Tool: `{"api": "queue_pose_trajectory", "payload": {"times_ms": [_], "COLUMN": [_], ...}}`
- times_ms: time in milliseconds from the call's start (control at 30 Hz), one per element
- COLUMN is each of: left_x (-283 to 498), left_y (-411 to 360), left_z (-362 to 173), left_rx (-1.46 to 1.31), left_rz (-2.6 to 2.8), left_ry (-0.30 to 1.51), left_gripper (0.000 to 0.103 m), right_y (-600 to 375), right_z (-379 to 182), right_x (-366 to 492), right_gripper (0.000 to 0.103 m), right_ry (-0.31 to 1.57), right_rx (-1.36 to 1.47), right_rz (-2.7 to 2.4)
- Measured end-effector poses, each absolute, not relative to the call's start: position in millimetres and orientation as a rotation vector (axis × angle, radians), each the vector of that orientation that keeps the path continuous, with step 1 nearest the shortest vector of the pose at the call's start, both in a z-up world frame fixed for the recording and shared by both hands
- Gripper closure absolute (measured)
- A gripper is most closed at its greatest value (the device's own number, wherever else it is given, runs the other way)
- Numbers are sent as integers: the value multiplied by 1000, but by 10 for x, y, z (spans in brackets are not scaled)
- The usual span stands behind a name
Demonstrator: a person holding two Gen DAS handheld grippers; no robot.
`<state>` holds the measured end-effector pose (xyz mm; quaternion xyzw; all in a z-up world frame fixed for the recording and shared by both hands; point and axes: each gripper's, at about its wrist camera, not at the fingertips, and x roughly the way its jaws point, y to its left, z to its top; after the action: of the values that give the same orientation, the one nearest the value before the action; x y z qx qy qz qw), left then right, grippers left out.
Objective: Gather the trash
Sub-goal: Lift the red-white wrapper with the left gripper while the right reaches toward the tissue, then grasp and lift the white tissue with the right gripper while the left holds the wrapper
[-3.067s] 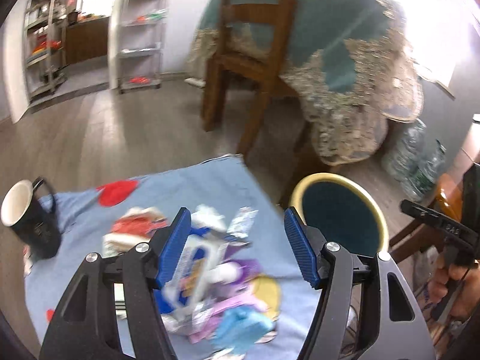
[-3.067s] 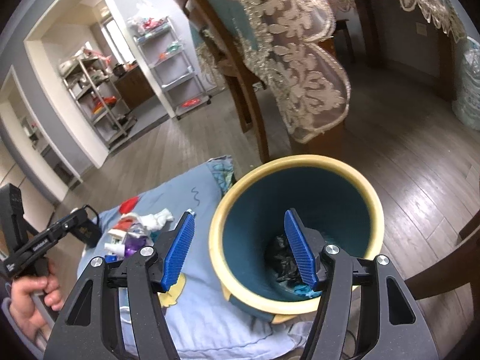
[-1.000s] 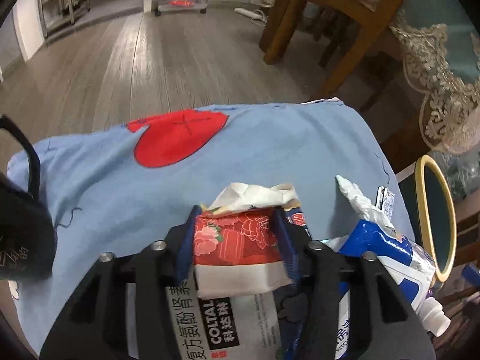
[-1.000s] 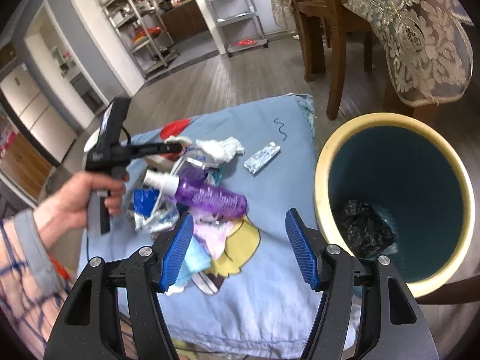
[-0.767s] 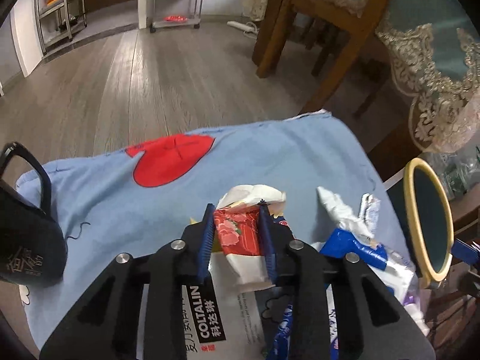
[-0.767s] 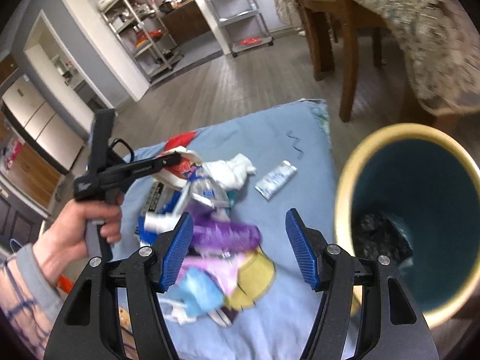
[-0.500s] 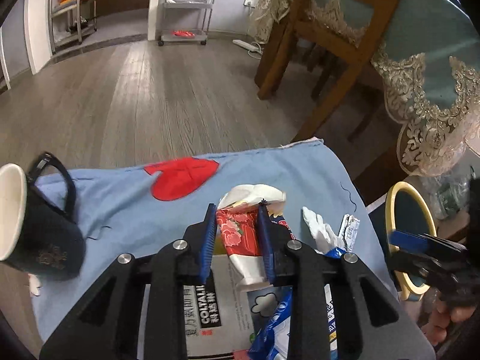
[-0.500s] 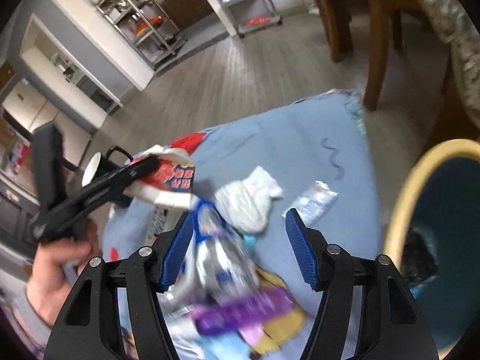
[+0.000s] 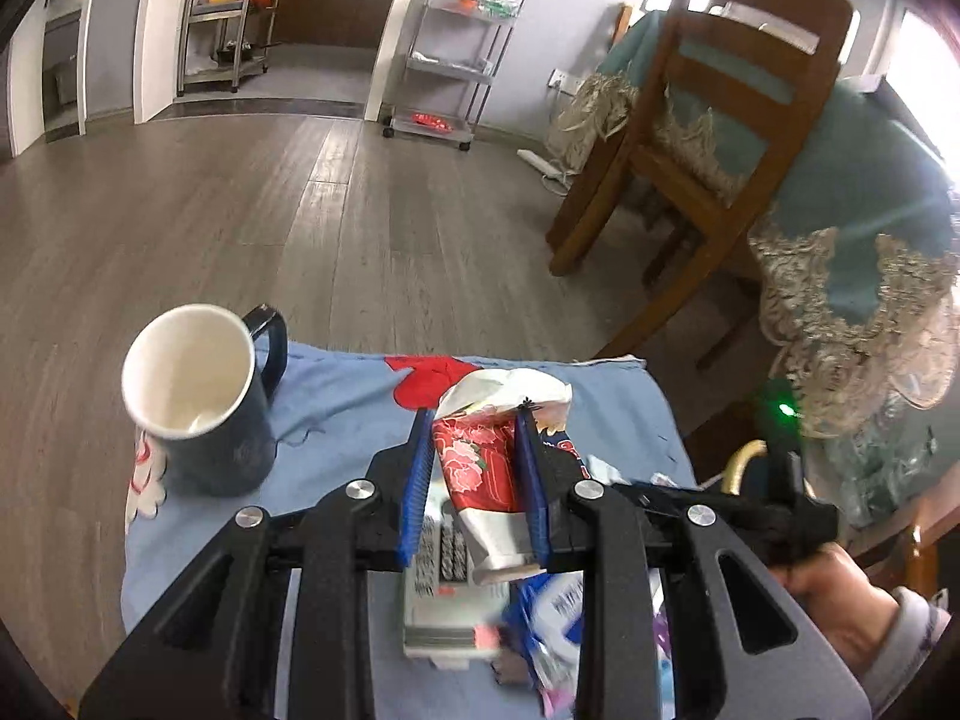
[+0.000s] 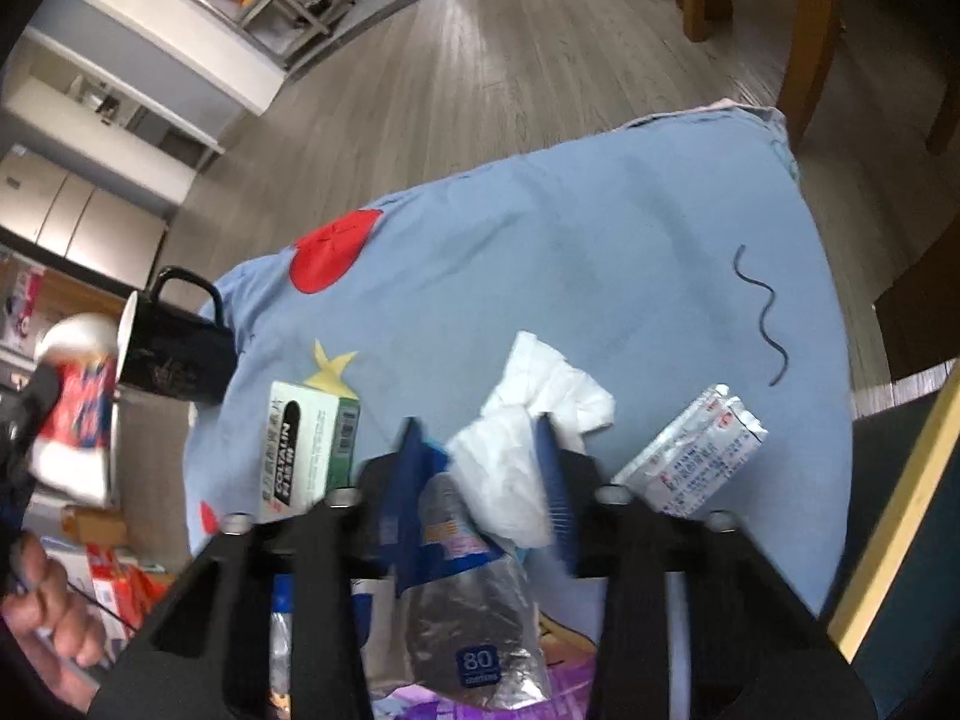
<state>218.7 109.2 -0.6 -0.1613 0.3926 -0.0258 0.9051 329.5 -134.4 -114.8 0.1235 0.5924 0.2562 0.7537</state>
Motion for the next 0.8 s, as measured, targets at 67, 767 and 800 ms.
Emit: {"api": "queue_pose_trajectory", "payload": {"times_ms": [67, 767, 800], "left_x": [2097, 2136, 2140], "left_y": [1079, 785, 786], "left_z": [18, 1, -2], "left_rx": [-344, -347, -349], "left_rz": [-67, -127, -128], "left_ry": [804, 793, 793], "left_gripper": [77, 77, 76], "right_y": [-1330, -1590, -1578], "right_z": [-1091, -1082, -1121], "right_x": [3282, 3091, 3094], "right_gripper": [98, 64, 64], "right_ry": [1270, 1262, 1274], "right_rx": [274, 287, 305], "right_rz": [572, 566, 574]}}
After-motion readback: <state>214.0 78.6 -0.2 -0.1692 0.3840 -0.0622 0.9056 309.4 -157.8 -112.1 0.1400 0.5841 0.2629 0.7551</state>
